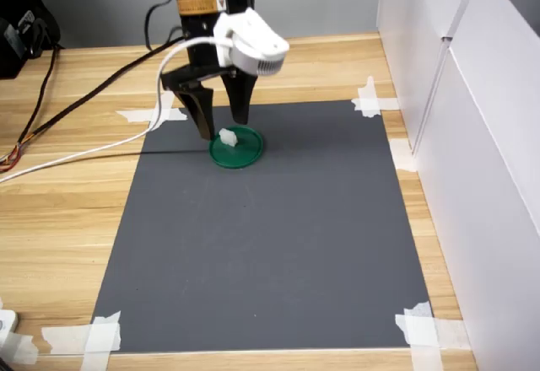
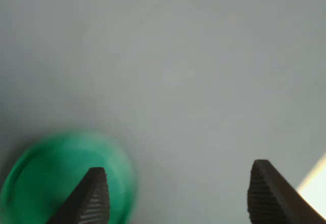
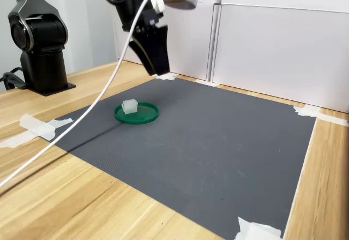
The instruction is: Grasp a white terminal and put it in the green lid.
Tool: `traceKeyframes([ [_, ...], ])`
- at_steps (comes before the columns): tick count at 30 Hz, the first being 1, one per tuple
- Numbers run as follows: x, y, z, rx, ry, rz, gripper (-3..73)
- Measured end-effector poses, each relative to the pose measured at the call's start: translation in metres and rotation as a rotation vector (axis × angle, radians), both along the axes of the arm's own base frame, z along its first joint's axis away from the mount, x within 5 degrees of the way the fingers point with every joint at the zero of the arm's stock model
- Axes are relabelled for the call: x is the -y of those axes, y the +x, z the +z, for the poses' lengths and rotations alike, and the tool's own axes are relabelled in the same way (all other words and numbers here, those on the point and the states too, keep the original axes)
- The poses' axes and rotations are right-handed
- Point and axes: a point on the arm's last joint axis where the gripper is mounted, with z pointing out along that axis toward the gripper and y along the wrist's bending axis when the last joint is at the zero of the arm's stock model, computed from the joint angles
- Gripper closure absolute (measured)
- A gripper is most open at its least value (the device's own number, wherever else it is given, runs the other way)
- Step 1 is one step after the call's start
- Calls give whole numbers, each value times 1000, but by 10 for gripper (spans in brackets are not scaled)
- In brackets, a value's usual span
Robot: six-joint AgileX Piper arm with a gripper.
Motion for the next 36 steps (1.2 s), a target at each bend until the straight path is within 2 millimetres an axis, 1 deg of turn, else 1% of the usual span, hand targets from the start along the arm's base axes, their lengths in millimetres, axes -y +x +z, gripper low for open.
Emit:
traceKeyframes([
  [2,0,-4,13,83,33,-24,91],
  [5,1,-15,34,202,103,-70,204],
  [7,1,-24,47,258,157,-104,316],
  [10,2,-39,62,325,233,-149,517],
  [12,3,-48,71,363,280,-175,627],
  [14,4,-58,80,409,336,-207,685],
  [17,6,-75,93,463,458,-274,710],
  [19,8,-86,99,492,539,-322,713],
  [22,10,-101,99,513,638,-388,713],
  [26,13,-122,86,521,736,-451,714],
  [28,15,-136,78,536,763,-458,714],
  [31,16,-155,64,560,779,-454,714],
  [36,20,-177,43,580,742,-451,714],
])
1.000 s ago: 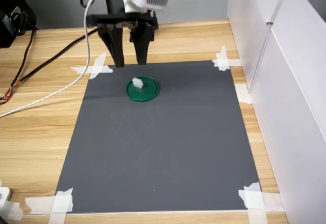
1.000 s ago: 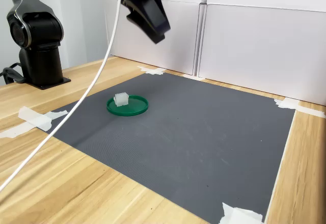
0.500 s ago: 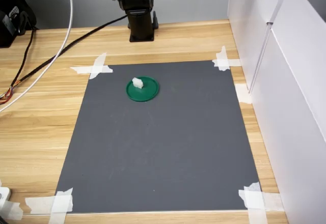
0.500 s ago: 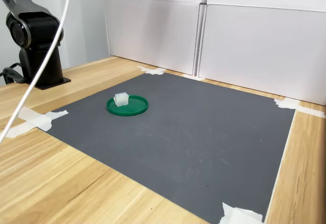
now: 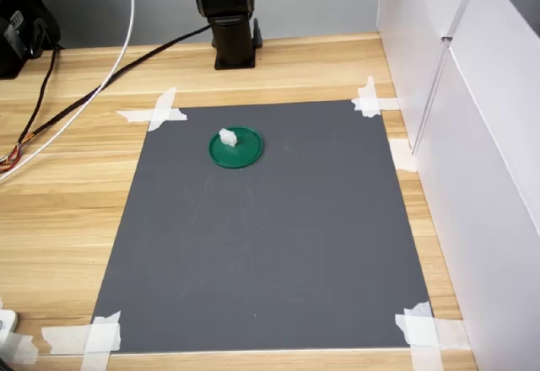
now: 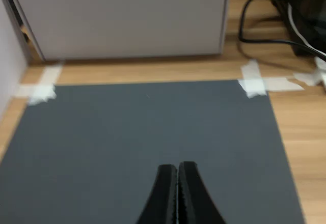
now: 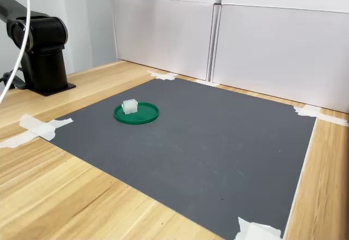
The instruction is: Grasp a white terminal and put it in the green lid.
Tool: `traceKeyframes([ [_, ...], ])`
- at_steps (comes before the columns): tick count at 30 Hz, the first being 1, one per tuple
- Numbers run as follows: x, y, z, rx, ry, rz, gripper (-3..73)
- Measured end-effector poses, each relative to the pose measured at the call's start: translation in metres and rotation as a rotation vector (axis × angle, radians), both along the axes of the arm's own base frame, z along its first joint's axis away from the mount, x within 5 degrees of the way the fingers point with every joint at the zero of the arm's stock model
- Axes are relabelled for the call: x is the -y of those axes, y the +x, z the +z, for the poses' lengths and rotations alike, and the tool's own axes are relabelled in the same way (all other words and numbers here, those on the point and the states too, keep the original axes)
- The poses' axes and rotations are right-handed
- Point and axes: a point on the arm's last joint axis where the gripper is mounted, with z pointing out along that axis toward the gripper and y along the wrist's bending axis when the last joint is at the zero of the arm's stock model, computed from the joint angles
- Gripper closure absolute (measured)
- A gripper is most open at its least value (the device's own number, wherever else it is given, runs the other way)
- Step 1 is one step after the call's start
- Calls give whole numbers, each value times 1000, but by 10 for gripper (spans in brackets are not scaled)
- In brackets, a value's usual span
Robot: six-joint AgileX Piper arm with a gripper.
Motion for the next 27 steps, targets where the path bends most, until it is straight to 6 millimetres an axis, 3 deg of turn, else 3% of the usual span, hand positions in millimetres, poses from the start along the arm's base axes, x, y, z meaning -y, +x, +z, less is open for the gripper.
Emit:
traceKeyframes([
  [6,5,-13,-25,-10,-87,-32,714],
  [16,3,-15,-60,-60,-111,32,714],
  [27,11,-29,-61,30,-210,-9,715],
])
